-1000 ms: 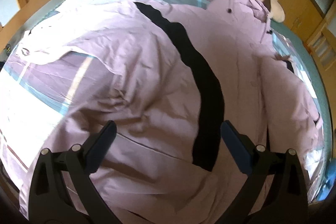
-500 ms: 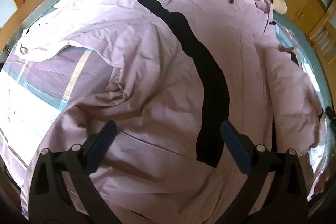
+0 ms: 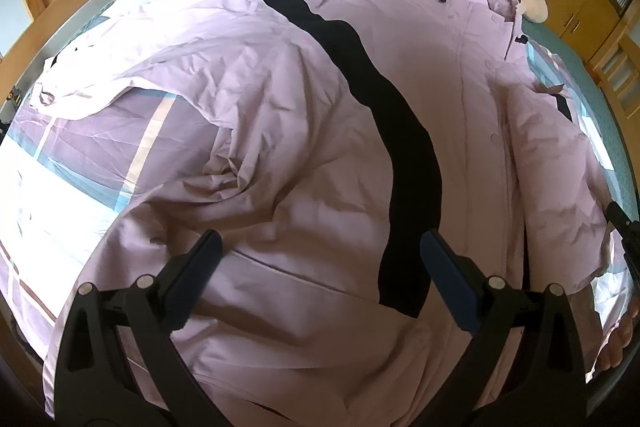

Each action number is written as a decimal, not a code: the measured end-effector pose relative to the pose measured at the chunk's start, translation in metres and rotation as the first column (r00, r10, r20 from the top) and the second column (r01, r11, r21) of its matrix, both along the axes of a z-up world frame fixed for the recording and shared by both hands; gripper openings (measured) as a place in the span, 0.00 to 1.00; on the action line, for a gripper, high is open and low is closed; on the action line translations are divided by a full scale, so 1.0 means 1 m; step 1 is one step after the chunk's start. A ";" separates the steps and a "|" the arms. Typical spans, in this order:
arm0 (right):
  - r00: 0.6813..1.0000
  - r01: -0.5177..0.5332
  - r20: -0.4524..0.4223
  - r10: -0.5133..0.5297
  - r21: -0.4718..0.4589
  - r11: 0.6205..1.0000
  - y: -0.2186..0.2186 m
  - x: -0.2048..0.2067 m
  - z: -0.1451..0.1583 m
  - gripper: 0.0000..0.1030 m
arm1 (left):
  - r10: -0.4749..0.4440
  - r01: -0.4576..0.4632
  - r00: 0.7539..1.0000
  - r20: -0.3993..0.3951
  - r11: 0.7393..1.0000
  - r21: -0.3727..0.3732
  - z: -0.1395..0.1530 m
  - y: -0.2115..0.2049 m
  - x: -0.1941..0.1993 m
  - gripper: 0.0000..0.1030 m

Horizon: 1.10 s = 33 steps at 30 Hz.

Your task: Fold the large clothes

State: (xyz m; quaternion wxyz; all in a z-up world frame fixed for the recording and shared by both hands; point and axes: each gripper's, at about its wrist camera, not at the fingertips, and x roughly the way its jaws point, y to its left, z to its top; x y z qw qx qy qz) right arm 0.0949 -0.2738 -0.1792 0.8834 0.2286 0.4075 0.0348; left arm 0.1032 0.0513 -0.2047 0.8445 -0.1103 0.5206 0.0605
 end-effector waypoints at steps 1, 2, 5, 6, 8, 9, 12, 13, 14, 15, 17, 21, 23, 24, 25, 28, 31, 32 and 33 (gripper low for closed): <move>1.000 0.002 0.006 -0.002 0.004 1.000 -0.001 -0.001 0.004 0.00 | -0.001 0.001 1.000 -0.001 1.000 0.001 0.000 0.000 0.000 0.98; 1.000 0.014 0.005 -0.014 0.014 1.000 -0.005 -0.002 0.008 0.00 | -0.002 0.002 1.000 -0.001 1.000 0.002 0.000 0.000 0.000 0.98; 0.994 0.109 -0.031 -0.107 0.066 0.992 -0.037 -0.004 0.013 0.27 | -0.006 0.006 1.000 -0.002 1.000 0.003 0.000 0.001 0.000 0.98; 0.988 0.151 -0.040 -0.149 0.074 0.986 -0.046 -0.003 0.009 0.70 | -0.006 0.006 1.000 -0.002 1.000 0.002 0.000 0.001 0.000 0.98; 0.964 0.266 -0.037 -0.263 0.098 0.959 -0.069 -0.013 0.007 0.91 | -0.004 0.004 1.000 0.000 1.000 -0.002 0.000 0.001 0.000 0.98; 0.961 0.276 -0.059 -0.272 0.089 0.957 -0.073 -0.012 0.005 0.91 | -0.003 0.003 1.000 0.001 1.000 -0.005 0.001 0.002 0.000 0.98; 0.955 0.276 -0.137 -0.265 0.071 0.958 -0.077 -0.008 -0.008 0.91 | -0.006 0.006 1.000 0.007 1.000 -0.016 0.001 0.001 0.000 0.98; 0.957 0.262 -0.150 -0.248 0.081 0.962 -0.075 -0.005 -0.012 0.91 | -0.009 0.009 1.000 0.007 1.000 -0.013 0.001 -0.001 0.000 0.98; 0.962 0.233 -0.170 -0.216 0.088 0.968 -0.070 -0.002 -0.018 0.90 | -0.012 0.012 1.000 0.006 1.000 -0.008 0.001 -0.002 0.000 0.98; 0.966 0.191 -0.193 -0.170 0.094 0.977 -0.063 0.003 -0.023 0.80 | -0.016 0.016 1.000 0.006 1.000 -0.002 0.001 -0.003 0.000 0.98; 0.966 0.147 -0.222 -0.131 0.056 0.988 -0.049 0.008 -0.029 0.56 | -0.024 0.024 1.000 0.005 1.000 0.008 0.000 -0.007 0.000 0.98; 0.995 0.083 -0.059 -0.077 0.103 0.991 -0.032 0.003 -0.008 0.06 | -0.038 0.038 0.999 0.003 0.999 0.012 0.000 -0.009 0.000 0.98; 0.998 -0.014 0.066 0.003 0.171 0.985 -0.019 -0.003 0.014 0.04 | -0.037 0.037 0.999 0.005 0.999 0.000 0.001 -0.008 0.000 0.98; 0.986 -0.113 0.144 0.084 0.204 0.972 -0.006 -0.007 0.028 0.04 | -0.033 0.033 0.999 0.008 0.999 -0.002 0.002 -0.007 0.000 0.98; 0.961 -0.231 0.206 0.186 0.225 0.946 0.013 -0.011 0.041 0.04 | -0.024 0.024 1.000 0.011 1.000 -0.002 0.003 -0.005 -0.001 0.98; 0.827 -0.545 0.273 0.492 0.170 0.821 0.082 -0.027 0.063 0.04 | 0.017 -0.017 1.000 0.014 1.000 0.012 0.004 0.003 -0.002 0.98; 0.678 -0.719 0.249 0.692 0.031 0.694 0.142 -0.046 0.064 0.11 | 0.059 -0.059 0.998 0.010 0.998 -0.004 0.003 0.014 -0.002 0.98; 0.648 -0.746 0.239 0.723 0.009 0.666 0.152 -0.049 0.063 0.32 | 0.074 -0.074 0.997 0.008 0.997 -0.010 0.003 0.018 -0.002 0.98; 0.631 -0.758 0.236 0.739 -0.012 0.652 0.158 -0.051 0.063 0.66 | 0.086 -0.086 0.996 0.009 0.996 -0.014 0.003 0.020 -0.002 0.98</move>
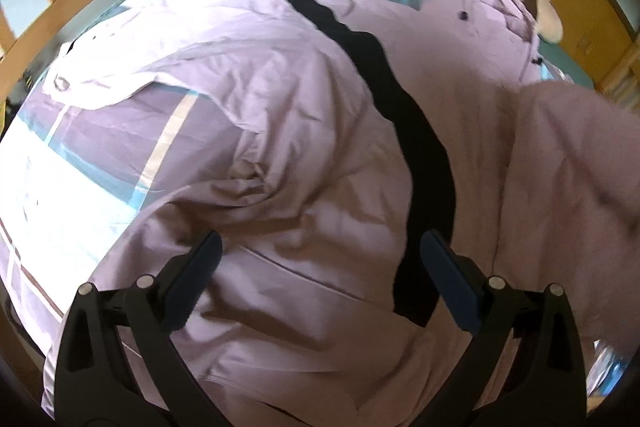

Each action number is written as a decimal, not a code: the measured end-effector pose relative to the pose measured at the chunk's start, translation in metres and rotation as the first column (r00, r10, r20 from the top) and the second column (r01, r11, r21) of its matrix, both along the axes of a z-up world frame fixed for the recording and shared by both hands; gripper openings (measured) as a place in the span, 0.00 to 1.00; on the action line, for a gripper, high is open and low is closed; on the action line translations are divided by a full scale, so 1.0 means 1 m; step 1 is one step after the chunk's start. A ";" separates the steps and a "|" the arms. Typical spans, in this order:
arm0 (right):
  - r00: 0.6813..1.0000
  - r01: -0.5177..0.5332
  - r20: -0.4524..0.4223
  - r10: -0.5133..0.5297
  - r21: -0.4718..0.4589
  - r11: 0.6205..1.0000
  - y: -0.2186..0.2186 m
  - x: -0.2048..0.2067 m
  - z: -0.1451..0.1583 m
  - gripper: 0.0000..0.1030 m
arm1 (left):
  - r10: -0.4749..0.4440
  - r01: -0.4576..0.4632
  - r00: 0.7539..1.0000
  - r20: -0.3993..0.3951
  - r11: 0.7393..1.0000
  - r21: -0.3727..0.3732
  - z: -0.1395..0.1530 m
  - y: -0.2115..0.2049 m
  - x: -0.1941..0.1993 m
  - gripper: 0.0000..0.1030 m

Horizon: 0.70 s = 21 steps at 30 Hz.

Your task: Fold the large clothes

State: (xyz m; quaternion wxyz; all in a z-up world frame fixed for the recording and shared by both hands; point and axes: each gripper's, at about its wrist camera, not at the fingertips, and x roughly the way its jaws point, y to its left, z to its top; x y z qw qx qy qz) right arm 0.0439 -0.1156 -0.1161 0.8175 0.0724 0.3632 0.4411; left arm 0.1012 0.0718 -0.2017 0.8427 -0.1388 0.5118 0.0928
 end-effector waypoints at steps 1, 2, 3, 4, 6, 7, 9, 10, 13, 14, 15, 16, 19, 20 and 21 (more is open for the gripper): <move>1.000 0.009 0.024 -0.008 -0.008 1.000 0.001 -0.002 0.001 0.78 | 0.020 -0.020 1.000 0.003 1.000 -0.006 0.001 0.004 -0.001 0.98; 0.999 0.021 0.043 -0.020 -0.008 1.000 -0.001 -0.002 0.003 0.84 | 0.036 -0.036 0.999 0.006 0.999 -0.012 0.001 0.008 -0.001 0.98; 0.998 0.027 0.056 -0.027 0.000 1.000 -0.004 -0.001 0.005 0.84 | 0.055 -0.054 0.998 0.013 0.998 -0.032 0.002 0.013 -0.002 0.98; 0.998 0.036 0.048 -0.037 0.021 0.999 -0.010 0.002 0.007 0.84 | 0.060 -0.060 0.998 0.016 0.997 -0.053 0.002 0.016 -0.003 0.98; 0.996 0.089 0.001 -0.090 0.111 0.990 -0.030 0.015 0.009 0.84 | 0.076 -0.074 0.997 0.021 0.993 -0.088 0.003 0.020 -0.005 0.98; 0.991 0.131 -0.015 -0.131 0.142 0.981 -0.041 0.018 0.008 0.84 | 0.080 -0.078 0.996 0.024 0.992 -0.097 0.003 0.022 -0.005 0.98; 0.964 0.266 -0.043 -0.263 0.176 0.948 -0.068 0.021 0.003 0.84 | 0.081 -0.078 0.996 0.023 0.992 -0.098 0.002 0.022 -0.006 0.98; 0.946 0.324 -0.059 -0.319 0.185 0.928 -0.079 0.025 -0.001 0.84 | 0.076 -0.074 0.997 0.018 0.993 -0.089 0.002 0.020 -0.005 0.98; 0.876 0.483 -0.125 -0.467 0.191 0.855 -0.109 0.037 -0.013 0.84 | 0.059 -0.059 0.998 0.000 0.996 -0.071 -0.001 0.015 -0.002 0.98; 0.845 0.534 -0.142 -0.516 0.187 0.824 -0.119 0.041 -0.016 0.84 | 0.054 -0.055 0.999 -0.007 0.996 -0.069 -0.003 0.014 -0.001 0.98; 0.833 0.553 -0.155 -0.531 0.187 0.812 -0.125 0.041 -0.018 0.84 | 0.052 -0.052 0.999 -0.012 0.996 -0.068 -0.004 0.014 0.000 0.98; 0.826 0.563 -0.171 -0.538 0.186 0.805 -0.128 0.044 -0.019 0.84 | 0.051 -0.052 0.999 -0.014 0.996 -0.066 -0.005 0.014 -0.001 0.98; 0.830 0.556 -0.175 -0.530 0.175 0.813 -0.124 0.046 -0.022 0.84 | 0.052 -0.052 0.999 -0.011 0.997 -0.058 -0.005 0.012 -0.001 0.98; 0.837 0.544 -0.166 -0.521 0.160 0.824 -0.119 0.045 -0.021 0.81 | 0.052 -0.052 0.999 -0.008 0.997 -0.055 -0.004 0.012 -0.001 0.98; 0.851 0.522 -0.150 -0.503 0.136 0.842 -0.112 0.044 -0.020 0.72 | 0.050 -0.051 0.999 -0.004 0.997 -0.053 -0.003 0.011 -0.002 0.98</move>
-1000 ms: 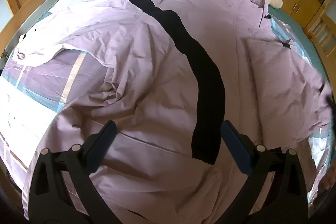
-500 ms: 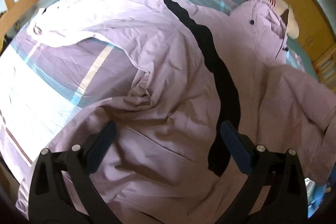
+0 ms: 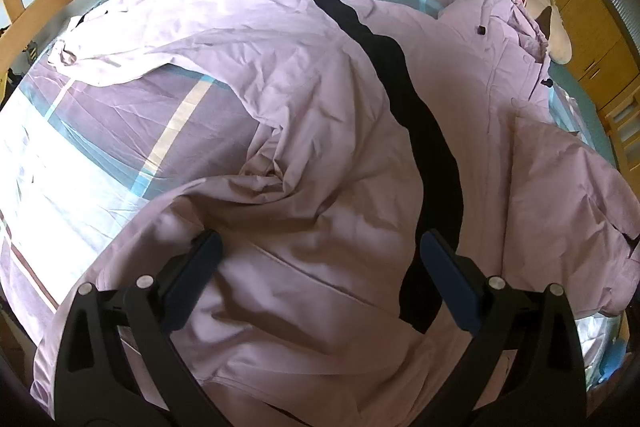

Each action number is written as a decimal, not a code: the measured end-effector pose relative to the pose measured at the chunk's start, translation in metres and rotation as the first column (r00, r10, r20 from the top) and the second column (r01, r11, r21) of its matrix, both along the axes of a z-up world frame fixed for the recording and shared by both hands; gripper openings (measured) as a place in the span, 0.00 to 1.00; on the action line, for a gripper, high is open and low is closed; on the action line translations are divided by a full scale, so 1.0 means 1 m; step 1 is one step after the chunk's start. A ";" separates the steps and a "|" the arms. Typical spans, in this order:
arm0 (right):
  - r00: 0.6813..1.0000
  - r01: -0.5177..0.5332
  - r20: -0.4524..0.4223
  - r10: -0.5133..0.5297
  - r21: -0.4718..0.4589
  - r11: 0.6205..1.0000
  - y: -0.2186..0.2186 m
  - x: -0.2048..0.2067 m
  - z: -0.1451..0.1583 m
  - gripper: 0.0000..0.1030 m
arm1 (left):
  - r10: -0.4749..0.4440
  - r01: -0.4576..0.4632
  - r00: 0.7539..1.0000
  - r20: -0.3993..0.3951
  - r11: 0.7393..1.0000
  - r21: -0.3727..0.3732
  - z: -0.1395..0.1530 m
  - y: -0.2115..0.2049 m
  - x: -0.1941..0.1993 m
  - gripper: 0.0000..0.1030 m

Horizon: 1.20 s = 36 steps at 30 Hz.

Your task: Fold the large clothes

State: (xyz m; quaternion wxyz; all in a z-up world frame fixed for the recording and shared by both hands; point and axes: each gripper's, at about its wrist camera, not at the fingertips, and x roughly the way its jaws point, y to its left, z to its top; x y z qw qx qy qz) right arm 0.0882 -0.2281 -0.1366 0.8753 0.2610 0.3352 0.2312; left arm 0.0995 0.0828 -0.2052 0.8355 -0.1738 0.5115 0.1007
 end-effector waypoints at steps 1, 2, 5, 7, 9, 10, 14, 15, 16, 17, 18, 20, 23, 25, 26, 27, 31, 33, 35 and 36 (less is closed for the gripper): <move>1.000 -0.018 0.002 0.018 -0.024 1.000 0.004 -0.001 -0.001 0.67 | -0.005 0.005 1.000 0.005 1.000 0.001 0.001 -0.001 0.000 0.98; 0.999 -0.044 0.007 0.044 -0.054 0.998 0.014 -0.001 -0.001 0.53 | -0.011 0.011 1.000 0.009 1.000 -0.001 0.001 -0.003 -0.001 0.98; 0.984 -0.172 0.031 0.175 -0.082 0.982 0.036 -0.012 0.003 0.18 | -0.037 0.037 0.999 0.024 0.999 -0.002 0.004 -0.009 -0.001 0.98; 0.937 -0.341 0.063 0.343 -0.048 0.939 0.061 -0.028 0.012 0.18 | -0.046 0.046 0.998 0.033 0.999 0.010 0.007 -0.012 -0.002 0.98; 0.830 -0.524 0.120 0.545 -0.167 0.835 0.104 -0.057 0.028 0.23 | -0.038 0.037 0.999 0.038 0.999 0.036 0.010 -0.011 -0.002 0.98; 0.780 -0.570 0.133 0.612 -0.253 0.782 0.123 -0.073 0.034 0.33 | -0.024 0.022 0.999 0.042 0.999 0.046 0.011 -0.008 -0.002 0.98; 0.699 -0.620 0.175 0.693 -0.334 0.710 0.142 -0.098 0.043 0.63 | 0.045 -0.044 0.998 0.042 0.999 -0.024 0.009 0.013 -0.003 0.98; 0.719 -0.606 0.172 0.674 -0.321 0.728 0.136 -0.092 0.042 0.64 | 0.052 -0.050 0.998 0.044 0.998 -0.041 0.010 0.016 -0.003 0.98; 0.755 -0.575 0.161 0.636 -0.303 0.760 0.127 -0.082 0.040 0.65 | 0.065 -0.061 0.996 0.054 0.996 -0.067 0.011 0.020 -0.004 0.98; 0.804 -0.530 0.137 0.579 -0.279 0.801 0.116 -0.069 0.035 0.72 | 0.076 -0.070 0.995 0.065 0.993 -0.090 0.013 0.023 -0.006 0.98; 0.845 -0.485 0.109 0.524 -0.258 0.836 0.105 -0.059 0.028 0.78 | 0.087 -0.078 0.993 0.079 0.991 -0.113 0.015 0.025 -0.008 0.98; 0.915 -0.387 0.030 0.401 -0.205 0.899 0.082 -0.035 0.014 0.79 | 0.109 -0.092 0.988 0.110 0.985 -0.147 0.020 0.029 -0.012 0.98; 0.980 -0.170 -0.131 0.152 -0.140 0.975 0.035 -0.003 -0.015 0.79 | 0.122 -0.089 0.978 0.167 0.977 -0.193 0.030 0.031 -0.019 0.98; 0.980 -0.062 -0.198 0.036 -0.128 0.990 0.012 0.004 -0.031 0.79 | 0.114 -0.073 0.975 0.189 0.975 -0.212 0.033 0.030 -0.020 0.98; 0.975 -0.032 -0.223 0.006 -0.115 0.993 0.004 0.005 -0.036 0.79 | 0.092 -0.045 0.977 0.194 0.970 -0.238 0.034 0.029 -0.019 0.98; 0.967 -0.007 -0.255 -0.015 -0.088 0.996 -0.004 0.007 -0.043 0.79 | 0.079 -0.027 0.978 0.196 0.967 -0.254 0.035 0.027 -0.019 0.98; 0.954 -0.014 -0.300 -0.011 -0.083 0.996 -0.005 0.007 -0.054 0.79 | 0.034 0.022 0.977 0.212 0.966 -0.259 0.039 0.018 -0.019 0.98; 0.957 -0.046 -0.292 0.005 -0.133 0.990 0.004 0.006 -0.053 0.79 | 0.031 0.028 0.976 0.217 0.964 -0.264 0.039 0.016 -0.019 0.98; 0.960 -0.085 -0.280 0.030 -0.184 0.979 0.016 0.007 -0.053 0.79 | 0.033 0.028 0.975 0.221 0.963 -0.269 0.039 0.018 -0.021 0.98; 0.960 -0.098 -0.276 0.040 -0.201 0.975 0.021 0.009 -0.053 0.79 | 0.038 0.024 0.975 0.221 0.963 -0.269 0.039 0.018 -0.022 0.98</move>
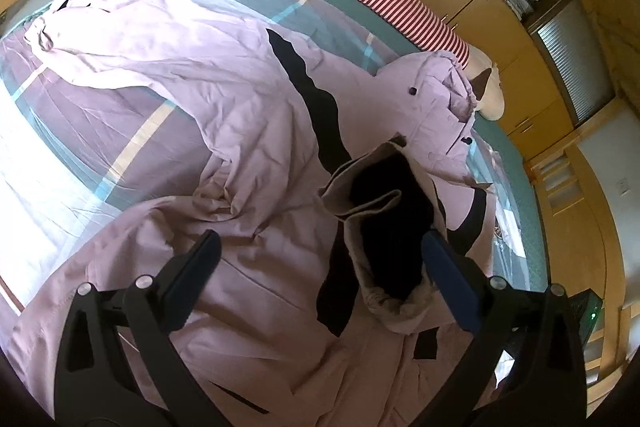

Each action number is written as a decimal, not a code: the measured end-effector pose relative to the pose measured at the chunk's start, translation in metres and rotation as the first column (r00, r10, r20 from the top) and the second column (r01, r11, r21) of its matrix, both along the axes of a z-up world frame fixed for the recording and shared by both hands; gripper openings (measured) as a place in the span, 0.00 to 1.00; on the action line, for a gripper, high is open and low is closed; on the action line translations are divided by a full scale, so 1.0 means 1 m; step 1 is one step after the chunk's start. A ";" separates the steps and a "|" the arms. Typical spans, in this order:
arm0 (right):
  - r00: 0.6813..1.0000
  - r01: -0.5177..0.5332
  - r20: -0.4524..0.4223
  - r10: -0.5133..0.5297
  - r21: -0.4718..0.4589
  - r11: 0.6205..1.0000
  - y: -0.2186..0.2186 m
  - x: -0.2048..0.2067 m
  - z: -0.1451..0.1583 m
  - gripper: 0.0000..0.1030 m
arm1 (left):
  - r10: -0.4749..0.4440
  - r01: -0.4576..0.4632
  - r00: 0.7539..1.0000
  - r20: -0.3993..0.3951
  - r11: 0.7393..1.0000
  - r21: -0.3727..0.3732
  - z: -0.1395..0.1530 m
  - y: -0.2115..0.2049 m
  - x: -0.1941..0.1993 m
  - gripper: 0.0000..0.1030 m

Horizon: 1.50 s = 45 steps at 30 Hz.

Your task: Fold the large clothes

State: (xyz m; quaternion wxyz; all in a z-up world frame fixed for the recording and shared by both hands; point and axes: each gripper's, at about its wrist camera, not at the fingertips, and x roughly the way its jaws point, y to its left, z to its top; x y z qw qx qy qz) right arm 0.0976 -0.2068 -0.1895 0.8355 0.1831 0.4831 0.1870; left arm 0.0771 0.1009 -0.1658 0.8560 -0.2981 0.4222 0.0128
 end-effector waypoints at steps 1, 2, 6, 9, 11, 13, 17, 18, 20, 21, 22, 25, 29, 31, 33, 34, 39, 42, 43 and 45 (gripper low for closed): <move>1.000 -0.021 0.008 0.021 -0.020 1.000 0.005 -0.001 -0.001 0.79 | 0.007 -0.007 1.000 0.000 1.000 0.003 0.000 0.001 -0.002 0.98; 0.999 -0.040 0.018 0.041 -0.043 0.998 0.008 -0.003 -0.001 0.79 | 0.014 -0.014 1.000 0.000 1.000 0.010 0.001 0.000 -0.003 0.98; 0.995 -0.070 0.060 0.083 -0.192 0.979 0.030 -0.007 -0.002 0.79 | 0.016 -0.018 1.000 0.026 0.998 0.059 0.008 -0.007 -0.010 0.98; 0.994 -0.080 0.060 0.097 -0.236 0.968 0.036 -0.005 -0.009 0.79 | 0.064 -0.070 0.997 0.043 0.983 0.167 0.017 -0.019 -0.022 0.98; 0.994 -0.083 0.044 0.098 -0.257 0.963 0.038 0.000 -0.017 0.79 | 0.131 -0.141 0.990 0.058 0.954 0.263 0.022 -0.026 -0.033 0.98; 0.995 -0.089 0.008 0.095 -0.282 0.955 0.041 0.005 -0.028 0.79 | 0.110 -0.115 0.993 0.035 0.955 0.274 0.018 -0.033 -0.034 0.98; 0.995 -0.093 -0.010 0.095 -0.305 0.948 0.042 0.008 -0.036 0.79 | -0.020 0.039 0.997 -0.079 0.968 0.249 -0.007 -0.052 -0.021 0.98; 0.995 -0.094 -0.006 0.097 -0.311 0.946 0.043 0.008 -0.037 0.79 | -0.056 0.080 0.993 -0.102 0.964 0.253 -0.013 -0.057 -0.016 0.98; 0.995 -0.097 -0.002 0.102 -0.321 0.942 0.044 0.008 -0.036 0.79 | -0.114 0.159 0.980 -0.161 0.938 0.307 -0.028 -0.070 -0.003 0.81; 0.995 -0.098 0.000 0.103 -0.325 0.941 0.045 0.007 -0.037 0.79 | -0.119 0.178 0.975 -0.188 0.924 0.340 -0.034 -0.073 0.002 0.74; 0.995 -0.097 0.004 0.104 -0.328 0.940 0.045 0.006 -0.036 0.79 | -0.098 0.176 0.972 -0.213 0.906 0.384 -0.041 -0.073 0.006 0.61; 0.995 -0.094 0.012 0.104 -0.322 0.942 0.043 0.005 -0.033 0.79 | -0.095 0.170 0.972 -0.214 0.915 0.367 -0.047 -0.063 0.012 0.48; 0.994 -0.075 0.049 0.093 -0.299 0.951 0.038 0.003 -0.021 0.79 | -0.117 0.168 0.981 -0.158 0.915 0.368 -0.039 -0.054 0.016 0.35; 0.995 -0.070 0.048 0.086 -0.263 0.962 0.033 0.004 -0.017 0.78 | -0.057 0.115 0.988 -0.144 0.892 0.436 -0.035 -0.045 0.020 0.07; 0.996 -0.080 0.011 0.084 -0.170 0.982 0.027 0.006 -0.017 0.79 | -0.011 0.066 0.992 -0.127 0.894 0.443 -0.033 -0.031 0.026 0.06; 0.996 -0.090 -0.015 0.089 -0.129 0.988 0.025 0.007 -0.020 0.79 | 0.011 0.051 0.990 -0.144 0.907 0.418 -0.035 -0.020 0.031 0.06; 0.969 -0.104 -0.219 0.118 0.071 0.992 0.016 0.017 -0.050 0.79 | 0.004 0.057 0.977 -0.212 0.957 0.284 -0.046 -0.002 0.032 0.21; 0.982 0.006 -0.191 0.004 0.051 0.999 -0.002 0.020 -0.049 0.79 | 0.041 0.038 0.978 -0.204 0.927 0.372 -0.039 -0.011 0.026 0.59; 0.981 0.049 -0.189 -0.035 0.066 0.997 -0.011 0.021 -0.049 0.79 | 0.055 0.019 0.983 -0.176 0.919 0.394 -0.034 -0.012 0.024 0.71; 0.972 0.136 -0.208 -0.113 0.100 0.986 -0.030 0.024 -0.053 0.79 | 0.057 -0.001 0.989 -0.139 0.928 0.372 -0.028 -0.008 0.022 0.74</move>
